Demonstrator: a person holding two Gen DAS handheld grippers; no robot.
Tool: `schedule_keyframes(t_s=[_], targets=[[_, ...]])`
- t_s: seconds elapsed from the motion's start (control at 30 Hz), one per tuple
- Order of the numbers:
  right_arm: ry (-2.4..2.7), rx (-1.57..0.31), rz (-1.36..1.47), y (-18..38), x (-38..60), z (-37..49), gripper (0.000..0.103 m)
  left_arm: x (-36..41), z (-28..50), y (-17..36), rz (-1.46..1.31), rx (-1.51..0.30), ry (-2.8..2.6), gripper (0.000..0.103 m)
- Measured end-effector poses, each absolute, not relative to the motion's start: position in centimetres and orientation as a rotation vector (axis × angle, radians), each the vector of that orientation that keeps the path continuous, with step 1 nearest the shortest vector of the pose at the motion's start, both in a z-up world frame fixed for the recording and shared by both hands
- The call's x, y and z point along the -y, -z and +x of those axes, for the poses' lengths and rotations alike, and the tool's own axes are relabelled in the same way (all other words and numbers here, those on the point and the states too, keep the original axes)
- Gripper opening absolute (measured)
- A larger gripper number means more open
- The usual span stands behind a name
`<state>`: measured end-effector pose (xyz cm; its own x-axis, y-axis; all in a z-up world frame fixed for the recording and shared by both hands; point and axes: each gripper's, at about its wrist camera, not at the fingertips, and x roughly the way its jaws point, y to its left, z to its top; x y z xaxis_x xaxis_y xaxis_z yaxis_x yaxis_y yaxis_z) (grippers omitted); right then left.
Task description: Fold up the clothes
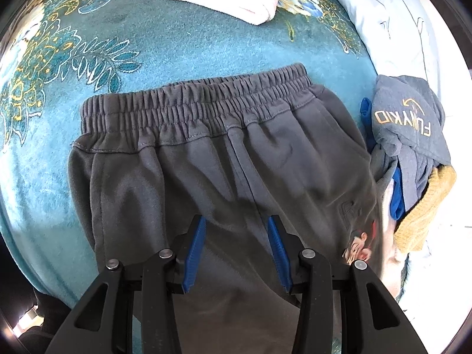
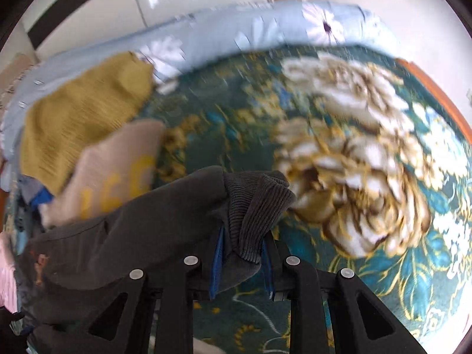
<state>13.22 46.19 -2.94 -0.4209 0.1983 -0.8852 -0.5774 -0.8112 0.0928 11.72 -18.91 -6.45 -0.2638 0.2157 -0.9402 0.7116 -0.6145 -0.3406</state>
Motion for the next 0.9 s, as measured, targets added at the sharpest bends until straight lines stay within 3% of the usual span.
schedule_keyframes(t_s=[0.23, 0.47, 0.57, 0.77, 0.9], targets=[[-2.179, -0.601, -1.373, 4.8, -47.2, 13.4, 0.025, 18.7, 10.9, 6.8, 1.643, -1.123, 1.948, 0.045], [-2.168, -0.655, -1.422, 4.2, -48.0, 14.0, 0.035, 17.8, 10.2, 6.4, 1.637, -1.122, 1.972, 0.045], [-2.193, -0.716, -1.346, 2.1, -48.3, 15.2, 0.041, 17.9, 9.8, 6.1, 1.618, -1.118, 1.989, 0.045], [-2.231, -0.756, -1.205, -2.2, -48.6, 15.7, 0.041, 18.4, 8.8, 4.4, 1.565, -1.091, 2.103, 0.045], [-2.324, -0.895, -1.239, -2.9, -46.3, 12.6, 0.041, 19.1, 8.4, 3.0, 1.499, -1.091, 2.168, 0.045]])
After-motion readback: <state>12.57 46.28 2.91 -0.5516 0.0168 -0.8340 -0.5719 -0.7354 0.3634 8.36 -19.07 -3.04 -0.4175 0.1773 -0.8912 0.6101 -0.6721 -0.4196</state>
